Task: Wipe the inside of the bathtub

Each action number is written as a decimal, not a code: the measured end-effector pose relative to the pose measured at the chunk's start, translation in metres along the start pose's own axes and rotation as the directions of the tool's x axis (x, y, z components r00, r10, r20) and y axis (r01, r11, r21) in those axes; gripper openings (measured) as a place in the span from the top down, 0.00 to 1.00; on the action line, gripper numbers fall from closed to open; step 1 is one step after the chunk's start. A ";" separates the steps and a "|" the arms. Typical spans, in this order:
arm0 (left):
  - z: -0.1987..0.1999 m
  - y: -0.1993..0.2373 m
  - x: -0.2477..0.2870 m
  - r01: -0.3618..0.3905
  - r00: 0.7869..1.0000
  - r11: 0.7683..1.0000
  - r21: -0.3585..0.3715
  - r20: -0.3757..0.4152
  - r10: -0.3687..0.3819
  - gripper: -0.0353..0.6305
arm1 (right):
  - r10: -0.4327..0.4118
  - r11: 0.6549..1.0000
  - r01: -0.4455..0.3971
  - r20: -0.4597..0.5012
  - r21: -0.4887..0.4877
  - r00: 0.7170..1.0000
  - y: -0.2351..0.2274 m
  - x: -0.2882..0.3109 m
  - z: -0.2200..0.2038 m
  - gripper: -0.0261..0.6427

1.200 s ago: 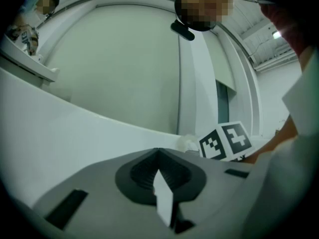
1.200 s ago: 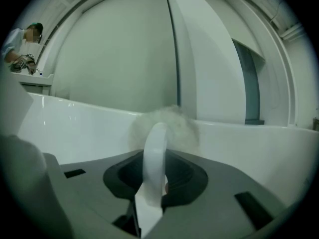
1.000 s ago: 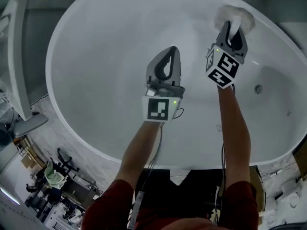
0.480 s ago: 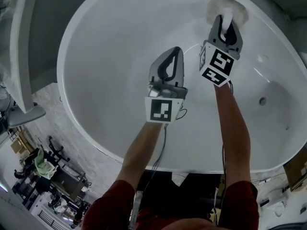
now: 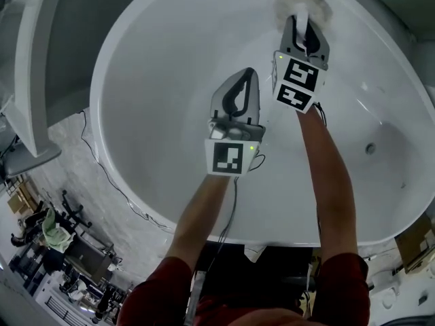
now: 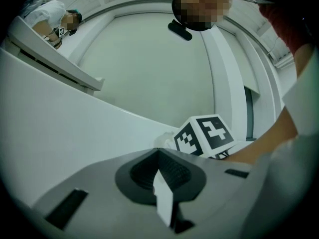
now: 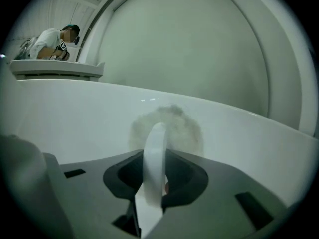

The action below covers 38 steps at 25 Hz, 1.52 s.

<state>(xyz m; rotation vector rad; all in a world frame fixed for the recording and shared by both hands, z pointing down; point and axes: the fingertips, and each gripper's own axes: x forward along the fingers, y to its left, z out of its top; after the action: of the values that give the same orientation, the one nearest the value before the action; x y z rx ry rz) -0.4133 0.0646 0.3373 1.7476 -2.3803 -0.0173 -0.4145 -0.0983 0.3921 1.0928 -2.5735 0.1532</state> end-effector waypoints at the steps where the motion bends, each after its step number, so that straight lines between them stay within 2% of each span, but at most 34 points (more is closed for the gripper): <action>1: -0.001 0.003 -0.002 0.002 1.000 1.000 -0.005 0.002 -0.002 0.92 | -0.008 1.000 0.008 -0.002 0.001 1.000 0.002 0.000 -0.003 0.82; 5: 0.010 0.025 -0.011 0.025 1.000 0.999 -0.023 0.006 -0.025 0.92 | -0.040 0.999 0.040 -0.014 0.021 0.999 0.012 -0.004 -0.007 0.82; 9: 0.035 0.037 -0.011 0.049 0.999 0.996 -0.073 0.014 -0.048 0.92 | -0.076 0.995 0.076 0.000 0.058 0.997 0.007 -0.025 0.001 0.82; 14: 0.071 0.026 -0.010 0.120 0.993 0.992 -0.036 -0.013 -0.121 0.92 | -0.083 0.994 0.081 0.018 0.066 0.996 0.004 -0.080 0.032 0.82; 18: 0.110 0.004 -0.014 0.153 0.988 0.987 -0.039 -0.001 -0.153 0.92 | -0.080 0.993 0.076 0.047 0.086 0.996 0.001 -0.141 0.066 0.82; 22: 0.153 -0.051 -0.031 0.217 0.976 0.976 -0.019 0.019 -0.217 0.92 | -0.096 0.991 0.085 0.110 0.103 0.989 -0.025 -0.217 0.103 0.82; 25: 0.182 -0.081 -0.083 0.268 0.963 0.963 -0.005 0.041 -0.267 0.92 | -0.124 0.991 0.114 0.167 0.069 0.978 -0.018 -0.294 0.127 0.82; 29: 0.184 -0.079 -0.228 0.326 0.944 0.945 0.024 0.044 -0.327 0.92 | -0.176 0.981 0.153 0.209 0.123 0.962 0.050 -0.433 0.113 0.82; 31: 0.181 -0.089 -0.289 0.353 0.933 0.934 0.057 0.050 -0.356 0.92 | -0.204 0.974 0.175 0.224 0.143 0.953 0.065 -0.497 0.103 0.82; 33: 0.189 -0.109 -0.324 0.368 0.927 0.927 0.066 0.053 -0.372 0.92 | -0.221 0.970 0.189 0.232 0.152 0.947 0.061 -0.545 0.107 0.82; 38: 0.238 -0.161 -0.384 0.410 0.909 0.909 0.072 0.047 -0.414 0.92 | -0.257 0.964 0.227 0.257 0.141 0.932 0.048 -0.647 0.152 0.82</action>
<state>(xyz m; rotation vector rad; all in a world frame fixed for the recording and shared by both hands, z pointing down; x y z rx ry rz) -0.1879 0.3550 0.0286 2.2786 -2.0197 -0.0591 -0.0707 0.3393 0.0248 1.5619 -2.6613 0.0879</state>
